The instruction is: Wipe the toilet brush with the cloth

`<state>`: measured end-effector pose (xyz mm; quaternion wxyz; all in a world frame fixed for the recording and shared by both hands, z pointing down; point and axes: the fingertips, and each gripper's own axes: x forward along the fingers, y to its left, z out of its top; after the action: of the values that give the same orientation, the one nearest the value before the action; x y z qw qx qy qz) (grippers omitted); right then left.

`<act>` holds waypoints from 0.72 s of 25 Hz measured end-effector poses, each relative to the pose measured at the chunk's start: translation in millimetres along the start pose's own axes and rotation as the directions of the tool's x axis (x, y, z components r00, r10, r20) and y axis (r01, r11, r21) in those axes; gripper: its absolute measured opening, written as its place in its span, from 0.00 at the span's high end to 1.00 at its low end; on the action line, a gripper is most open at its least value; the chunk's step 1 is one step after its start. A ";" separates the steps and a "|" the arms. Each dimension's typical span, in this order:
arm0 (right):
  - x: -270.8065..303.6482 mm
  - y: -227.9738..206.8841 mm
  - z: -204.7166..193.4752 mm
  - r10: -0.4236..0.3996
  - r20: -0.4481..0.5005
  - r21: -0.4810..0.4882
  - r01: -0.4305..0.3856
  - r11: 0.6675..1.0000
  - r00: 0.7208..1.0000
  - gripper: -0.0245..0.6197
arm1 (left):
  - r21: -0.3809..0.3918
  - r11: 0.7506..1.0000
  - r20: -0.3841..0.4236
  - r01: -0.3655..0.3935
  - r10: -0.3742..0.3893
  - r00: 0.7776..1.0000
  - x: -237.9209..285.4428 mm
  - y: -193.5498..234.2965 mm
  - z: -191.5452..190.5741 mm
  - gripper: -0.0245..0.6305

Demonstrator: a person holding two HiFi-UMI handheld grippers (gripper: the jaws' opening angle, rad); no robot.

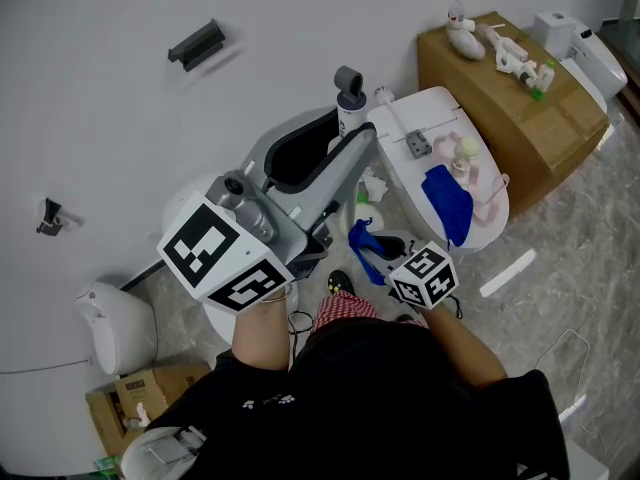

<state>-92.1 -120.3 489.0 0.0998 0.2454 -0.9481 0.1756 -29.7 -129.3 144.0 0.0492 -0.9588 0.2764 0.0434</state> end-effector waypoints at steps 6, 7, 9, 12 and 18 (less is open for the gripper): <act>-0.3 -4.8 -4.2 -0.006 -0.018 0.005 0.006 1.000 1.000 0.86 | -0.003 1.000 -0.001 -0.003 0.003 1.000 1.7 0.9 -1.7 0.81; -1.0 -5.9 -4.1 -0.007 -0.017 0.007 0.007 1.000 1.000 0.86 | -0.002 1.000 -0.003 -0.005 0.005 1.000 2.4 1.5 -2.6 0.81; -1.9 -6.8 -4.0 -0.013 -0.014 0.007 0.013 1.000 1.000 0.86 | 0.004 1.000 -0.010 -0.014 0.014 1.000 2.0 3.2 -4.9 0.81; -1.6 -4.6 -6.0 -0.025 -0.013 0.009 0.025 1.000 1.000 0.86 | 0.023 0.999 -0.024 -0.025 0.026 0.999 -3.2 3.1 -9.0 0.81; -13.8 -18.6 0.2 -0.091 0.013 0.013 0.091 0.996 0.996 0.86 | 0.028 0.999 -0.026 -0.041 0.042 0.999 -3.6 6.3 -14.0 0.81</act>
<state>-70.9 -129.7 490.4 0.0998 0.2901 -0.9355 0.1752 -35.3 -134.4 157.8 0.0576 -0.9526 0.2973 0.0280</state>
